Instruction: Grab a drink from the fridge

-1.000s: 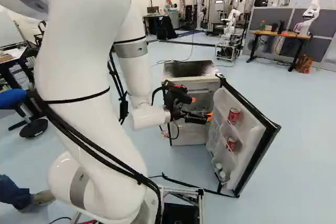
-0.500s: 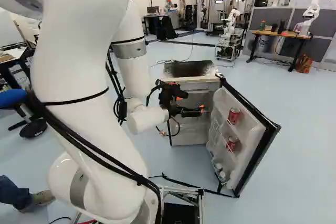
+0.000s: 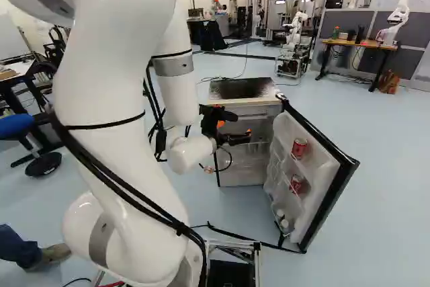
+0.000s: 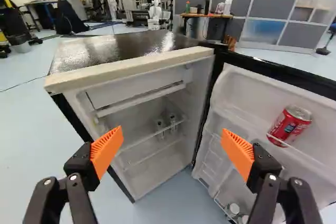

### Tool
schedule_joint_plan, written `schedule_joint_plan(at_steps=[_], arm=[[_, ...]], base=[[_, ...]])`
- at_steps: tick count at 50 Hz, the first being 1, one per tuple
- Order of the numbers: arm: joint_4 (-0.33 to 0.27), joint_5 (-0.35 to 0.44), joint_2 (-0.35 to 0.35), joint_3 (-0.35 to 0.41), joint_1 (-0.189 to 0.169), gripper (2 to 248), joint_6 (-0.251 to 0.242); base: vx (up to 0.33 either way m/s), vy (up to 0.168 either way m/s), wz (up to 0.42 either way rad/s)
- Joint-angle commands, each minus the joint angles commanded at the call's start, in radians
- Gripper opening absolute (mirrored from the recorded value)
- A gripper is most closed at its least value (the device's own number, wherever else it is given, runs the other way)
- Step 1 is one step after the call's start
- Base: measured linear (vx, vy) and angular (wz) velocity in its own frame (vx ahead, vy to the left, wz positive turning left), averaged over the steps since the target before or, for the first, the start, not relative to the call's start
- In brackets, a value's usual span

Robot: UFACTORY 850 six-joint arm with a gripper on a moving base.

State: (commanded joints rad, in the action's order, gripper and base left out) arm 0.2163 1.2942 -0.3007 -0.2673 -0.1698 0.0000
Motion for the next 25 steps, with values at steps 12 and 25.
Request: schedule_joint_plan(at_steps=[12,25], arm=[[-0.117,0.0,-0.048,-0.019,-0.019,247,0.0],[-0.186,0.0,-0.1,-0.041,-0.039,247,0.0]], base=[[0.0,0.0,0.0],[0.0,0.0,0.0]])
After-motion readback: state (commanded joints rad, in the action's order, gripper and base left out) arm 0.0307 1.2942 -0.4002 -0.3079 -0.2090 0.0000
